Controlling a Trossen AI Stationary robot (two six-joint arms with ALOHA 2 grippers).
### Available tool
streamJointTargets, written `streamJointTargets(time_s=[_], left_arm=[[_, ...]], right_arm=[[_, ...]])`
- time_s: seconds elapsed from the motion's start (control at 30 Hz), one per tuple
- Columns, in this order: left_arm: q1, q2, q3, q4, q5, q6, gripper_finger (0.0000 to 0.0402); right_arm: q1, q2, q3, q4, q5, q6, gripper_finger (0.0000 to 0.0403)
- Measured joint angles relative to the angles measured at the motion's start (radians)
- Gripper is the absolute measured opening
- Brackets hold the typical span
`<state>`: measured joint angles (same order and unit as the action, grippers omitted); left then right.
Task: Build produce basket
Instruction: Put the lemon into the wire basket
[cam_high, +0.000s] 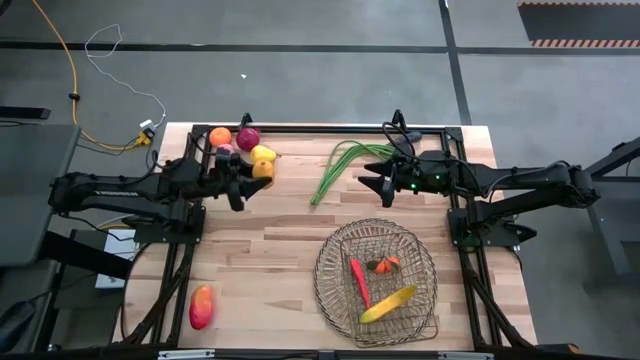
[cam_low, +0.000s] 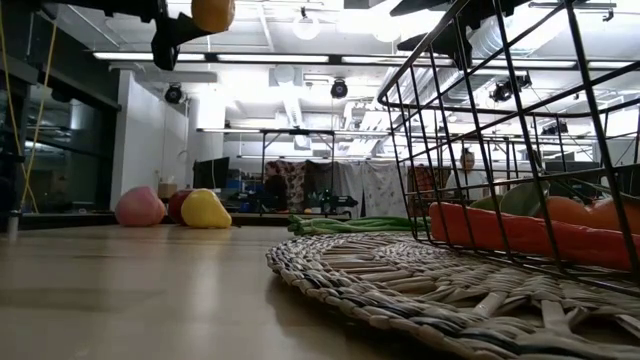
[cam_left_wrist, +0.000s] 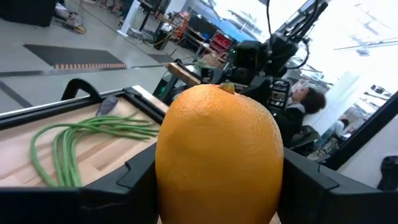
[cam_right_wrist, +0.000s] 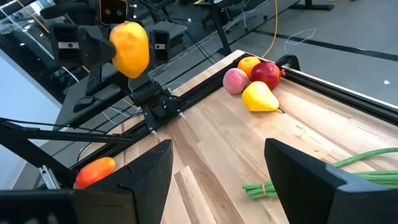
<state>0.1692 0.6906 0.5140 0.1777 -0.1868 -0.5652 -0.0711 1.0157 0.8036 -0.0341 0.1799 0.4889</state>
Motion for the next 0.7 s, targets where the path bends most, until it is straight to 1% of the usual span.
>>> streamJointTargets(time_s=[0.1, 0.17, 0.23, 0.33, 0.4, 0.47, 0.57, 0.63, 0.7], left_arm=[[-0.008, 0.020, 0.016, 0.002, 0.018, 0.001, 0.0224], [-0.023, 0.055, 0.044, -0.002, 0.032, 0.016, 0.0224], [-0.043, 0.098, 0.083, -0.004, 0.053, 0.051, 0.0224], [-0.072, 0.172, 0.150, -0.027, 0.071, 0.111, 0.0225], [-0.087, 0.222, 0.197, -0.046, 0.081, 0.158, 0.0225], [-0.099, 0.273, 0.246, -0.056, 0.082, 0.204, 0.0225], [-0.111, 0.357, 0.317, -0.061, 0.129, 0.264, 0.0225], [-0.123, 0.415, 0.369, -0.062, 0.177, 0.297, 0.0225], [-0.143, 0.479, 0.424, -0.060, 0.206, 0.314, 0.0225]], right_arm=[[0.000, -0.005, 0.000, 0.001, 0.000, 0.003, 0.0245], [0.000, -0.016, 0.000, 0.016, -0.019, 0.036, 0.0245], [0.000, -0.032, 0.000, 0.017, -0.073, 0.098, 0.0245], [0.007, -0.051, 0.000, -0.014, -0.205, 0.207, 0.0245], [0.033, -0.056, 0.000, -0.040, -0.270, 0.302, 0.0245], [0.075, -0.056, 0.000, -0.057, -0.313, 0.385, 0.0245], [0.144, -0.056, 0.000, -0.058, -0.325, 0.453, 0.0245], [0.174, -0.067, 0.000, -0.066, -0.330, 0.457, 0.0245], [0.192, -0.084, 0.018, -0.082, -0.298, 0.455, 0.0245]])
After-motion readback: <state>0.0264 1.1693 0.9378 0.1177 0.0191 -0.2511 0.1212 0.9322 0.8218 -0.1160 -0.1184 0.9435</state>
